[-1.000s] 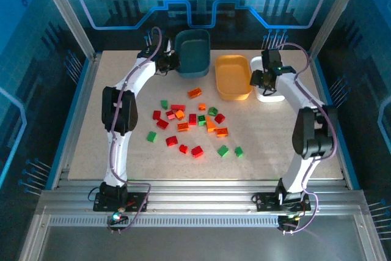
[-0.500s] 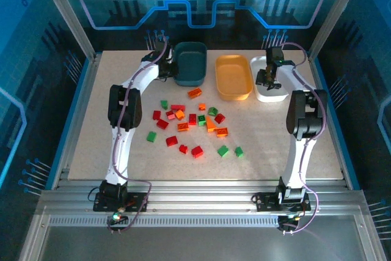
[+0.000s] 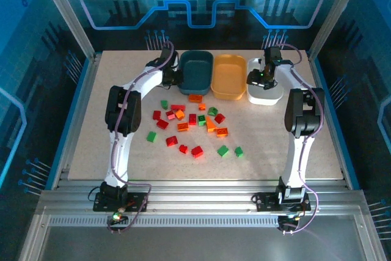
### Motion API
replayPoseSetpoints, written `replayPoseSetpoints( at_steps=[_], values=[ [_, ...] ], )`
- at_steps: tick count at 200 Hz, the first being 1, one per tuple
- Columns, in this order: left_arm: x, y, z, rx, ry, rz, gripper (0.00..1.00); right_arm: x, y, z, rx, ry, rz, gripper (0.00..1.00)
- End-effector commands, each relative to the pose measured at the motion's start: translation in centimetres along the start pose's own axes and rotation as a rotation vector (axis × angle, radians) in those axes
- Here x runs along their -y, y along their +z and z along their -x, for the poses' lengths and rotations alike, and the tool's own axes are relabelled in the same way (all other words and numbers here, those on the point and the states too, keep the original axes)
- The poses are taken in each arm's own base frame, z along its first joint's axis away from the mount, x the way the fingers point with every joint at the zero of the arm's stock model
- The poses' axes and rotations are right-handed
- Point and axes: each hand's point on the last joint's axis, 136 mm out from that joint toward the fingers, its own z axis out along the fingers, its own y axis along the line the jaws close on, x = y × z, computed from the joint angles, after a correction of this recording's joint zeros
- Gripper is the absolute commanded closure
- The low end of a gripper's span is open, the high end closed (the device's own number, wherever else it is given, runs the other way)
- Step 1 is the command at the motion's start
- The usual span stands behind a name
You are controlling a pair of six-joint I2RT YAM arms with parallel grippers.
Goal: Sort the legos into containers by color
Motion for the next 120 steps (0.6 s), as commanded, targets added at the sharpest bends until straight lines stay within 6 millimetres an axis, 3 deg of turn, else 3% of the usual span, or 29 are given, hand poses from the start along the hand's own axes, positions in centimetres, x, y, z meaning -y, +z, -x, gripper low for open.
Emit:
replayPoseSetpoints(
  at_steps=[1, 25, 33, 41, 50, 56, 82, 98, 120],
  values=[
    [-0.2, -0.2, -2.3, -0.055, -0.022, 0.03, 1.0, -2.7, -0.4, 0.4, -0.007, -0.035, 0.089, 0.46],
    [-0.5, -0.9, -2.4, -0.058, -0.044, 0.047, 1.0, -2.6, -1.0, 0.7, 0.0, -0.04, 0.066, 0.45],
    [-0.3, -1.1, -2.3, -0.057, -0.043, 0.041, 0.95, -2.4, -1.6, 1.0, 0.011, -0.043, 0.05, 0.44],
    [-0.3, -1.4, -2.1, -0.053, -0.045, 0.045, 0.85, -2.3, -2.3, 1.3, 0.026, -0.044, 0.037, 0.44],
    [-0.3, -1.8, -1.8, -0.047, -0.046, 0.048, 0.58, -2.5, -3.3, 1.7, 0.045, -0.048, 0.029, 0.43],
    [-0.2, -2.1, -1.6, -0.044, -0.043, 0.049, 0.48, -2.6, -4.0, 1.9, 0.059, -0.048, 0.023, 0.43],
    [0.9, -4.3, 0.4, 0.007, -0.022, 0.016, 0.24, -3.7, -8.2, 2.2, 0.124, -0.069, 0.001, 0.41],
    [2.1, -6.6, 2.0, 0.049, -0.005, -0.016, 0.15, -4.6, -10.2, 0.3, 0.136, -0.071, -0.001, 0.39],
    [3.5, -10.8, 3.6, 0.123, 0.0, -0.072, 0.06, -5.9, -11.5, -4.3, 0.115, -0.091, -0.015, 0.38]
  ],
)
